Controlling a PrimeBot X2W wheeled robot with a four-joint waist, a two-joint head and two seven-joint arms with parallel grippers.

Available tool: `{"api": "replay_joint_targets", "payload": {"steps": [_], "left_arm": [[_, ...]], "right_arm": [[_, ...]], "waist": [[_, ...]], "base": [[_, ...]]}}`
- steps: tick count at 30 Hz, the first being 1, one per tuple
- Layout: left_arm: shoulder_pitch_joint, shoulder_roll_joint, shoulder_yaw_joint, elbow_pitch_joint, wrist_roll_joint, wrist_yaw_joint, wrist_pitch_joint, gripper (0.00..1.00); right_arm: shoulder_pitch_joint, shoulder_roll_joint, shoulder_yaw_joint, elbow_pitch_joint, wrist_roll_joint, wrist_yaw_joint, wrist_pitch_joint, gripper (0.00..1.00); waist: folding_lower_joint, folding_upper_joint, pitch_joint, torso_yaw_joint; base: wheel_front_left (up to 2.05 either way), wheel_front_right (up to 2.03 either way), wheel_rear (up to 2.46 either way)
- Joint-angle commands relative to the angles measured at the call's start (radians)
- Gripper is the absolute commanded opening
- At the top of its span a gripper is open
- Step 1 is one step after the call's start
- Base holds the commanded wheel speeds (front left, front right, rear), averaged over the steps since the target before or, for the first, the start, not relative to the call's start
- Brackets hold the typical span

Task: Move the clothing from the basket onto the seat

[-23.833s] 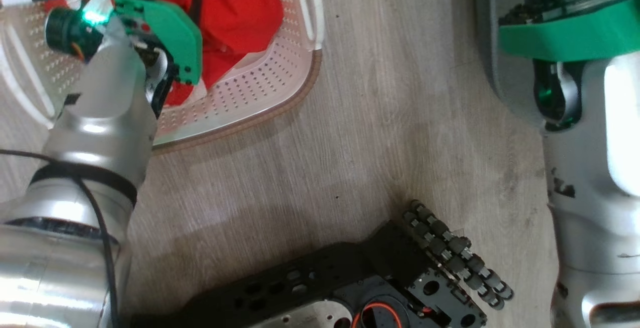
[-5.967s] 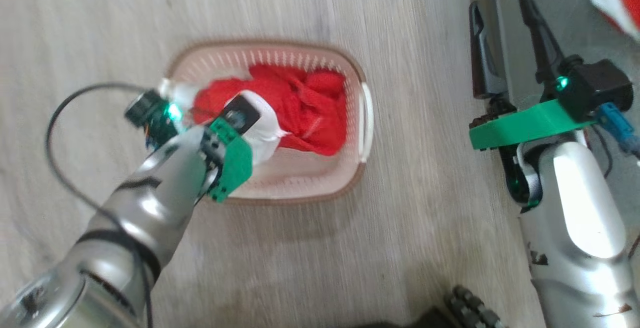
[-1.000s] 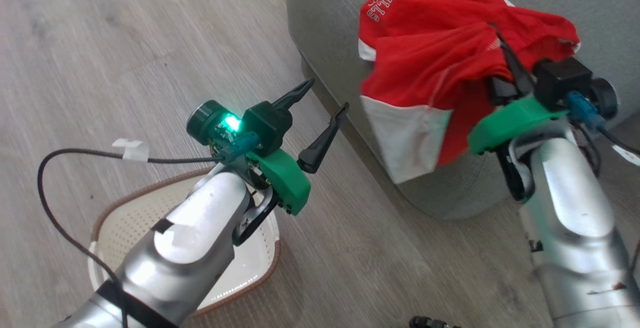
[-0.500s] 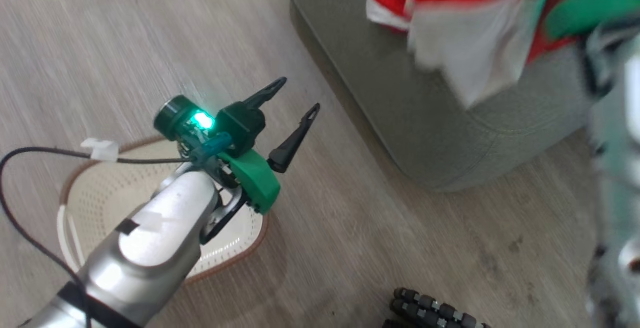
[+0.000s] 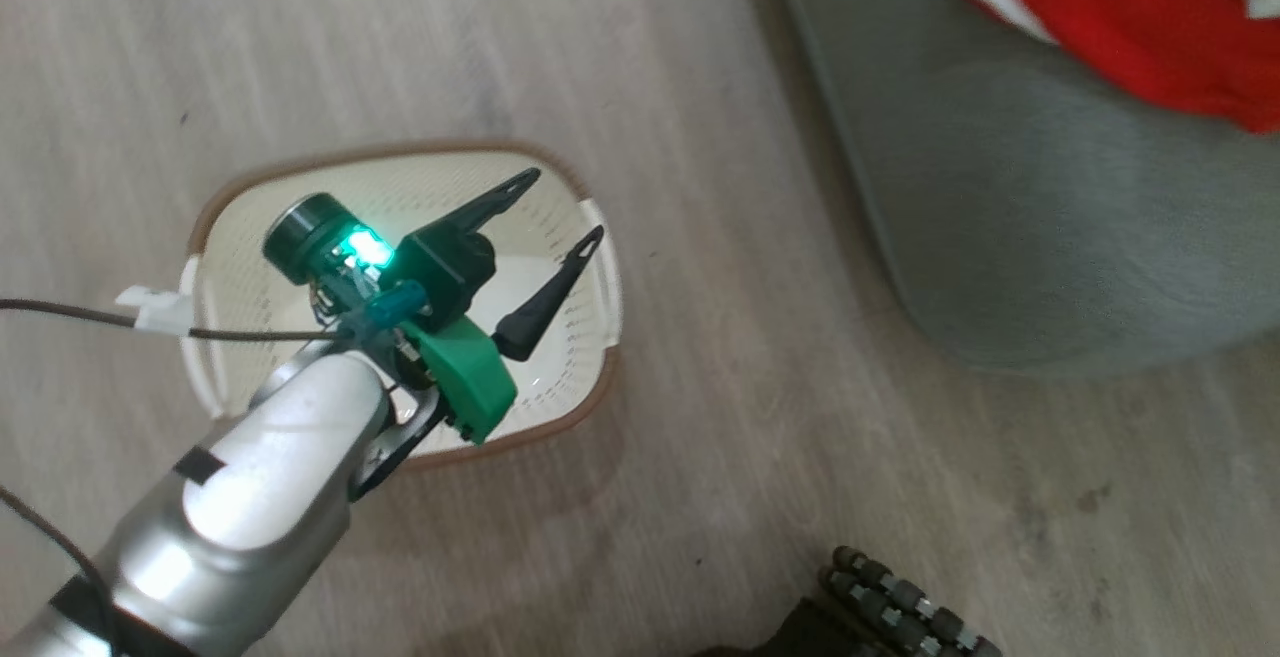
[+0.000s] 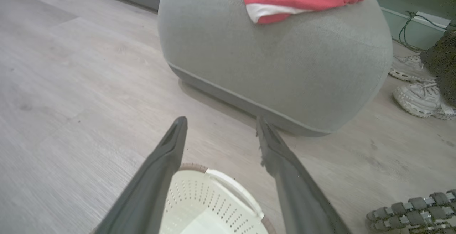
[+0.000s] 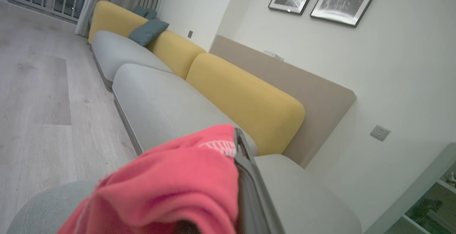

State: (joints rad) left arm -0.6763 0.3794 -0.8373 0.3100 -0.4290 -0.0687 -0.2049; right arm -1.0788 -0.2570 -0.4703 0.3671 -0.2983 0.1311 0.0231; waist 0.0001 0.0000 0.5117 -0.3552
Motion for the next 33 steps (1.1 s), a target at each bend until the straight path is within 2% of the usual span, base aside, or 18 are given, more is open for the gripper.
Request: {"api": "replay_joint_targets", "payload": {"steps": [1, 4, 7, 8, 9, 10, 13, 16, 24, 27, 33], "left_arm": [[-0.009, 0.038, 0.027, -0.028, 0.009, -0.012, -0.009, 1.00], [0.003, 0.055, 0.028, -0.016, 0.001, -0.018, -0.019, 1.00], [0.012, 0.065, 0.031, -0.005, -0.005, -0.022, -0.026, 1.00], [0.016, 0.069, 0.032, 0.001, -0.008, -0.024, -0.030, 1.00], [0.019, 0.072, 0.033, 0.006, -0.010, -0.025, -0.033, 1.00], [0.022, 0.075, 0.033, 0.011, -0.012, -0.027, -0.036, 1.00], [0.027, 0.070, 0.033, 0.027, -0.014, -0.030, -0.044, 1.00], [0.025, 0.052, 0.040, 0.042, -0.019, -0.030, -0.050, 1.00], [0.036, -0.020, 0.049, 0.103, -0.031, -0.030, -0.056, 1.00], [0.047, -0.055, 0.056, 0.124, -0.043, -0.032, -0.056, 1.00], [0.074, -0.105, 0.072, 0.158, -0.044, -0.034, -0.057, 1.00]], "right_arm": [[0.012, -0.008, -0.067, -0.048, -0.019, 0.000, 0.035, 0.00], [0.079, 0.012, -0.172, -0.059, -0.039, 0.000, 0.073, 0.00], [0.128, 0.036, -0.230, -0.052, -0.045, 0.000, 0.096, 0.00], [0.147, 0.055, -0.262, -0.044, -0.041, 0.000, 0.105, 0.07], [0.165, 0.073, -0.282, -0.038, -0.037, 0.000, 0.101, 0.36], [0.182, 0.085, -0.293, -0.034, -0.040, 0.000, 0.092, 0.97], [0.225, 0.100, -0.292, -0.004, -0.035, 0.000, 0.036, 1.00], [0.249, 0.080, -0.267, 0.048, -0.023, 0.000, -0.023, 1.00], [0.233, -0.047, -0.110, 0.190, 0.028, 0.000, -0.120, 1.00], [0.204, -0.083, -0.058, 0.239, 0.080, 0.000, -0.117, 1.00], [0.189, -0.159, 0.026, 0.333, 0.107, 0.000, -0.089, 1.00]], "waist": [[-0.0001, 0.0000, 0.071, 0.078], [-0.0001, 0.0000, 0.097, 0.111], [-0.0001, 0.0000, 0.110, 0.128], [-0.0001, 0.0000, 0.114, 0.134], [-0.0001, 0.0000, 0.116, 0.138], [-0.0001, 0.0000, 0.116, 0.142], [-0.0001, 0.0000, 0.101, 0.151], [-0.0001, 0.0000, 0.072, 0.153], [-0.0001, 0.0000, -0.050, 0.150], [-0.0001, 0.0000, -0.103, 0.160], [-0.0001, 0.0000, -0.192, 0.190]], "base": [[0.00, 0.00, 0.00], [0.00, 0.00, 0.00], [0.00, 0.00, 0.00], [0.00, 0.00, 0.00], [0.00, 0.00, 0.00], [0.00, 0.00, 0.00], [0.00, 0.00, 0.00], [0.00, 0.00, 0.00], [0.00, 0.00, 0.00], [0.00, 0.00, 0.00], [0.00, 0.00, 0.00]]}}
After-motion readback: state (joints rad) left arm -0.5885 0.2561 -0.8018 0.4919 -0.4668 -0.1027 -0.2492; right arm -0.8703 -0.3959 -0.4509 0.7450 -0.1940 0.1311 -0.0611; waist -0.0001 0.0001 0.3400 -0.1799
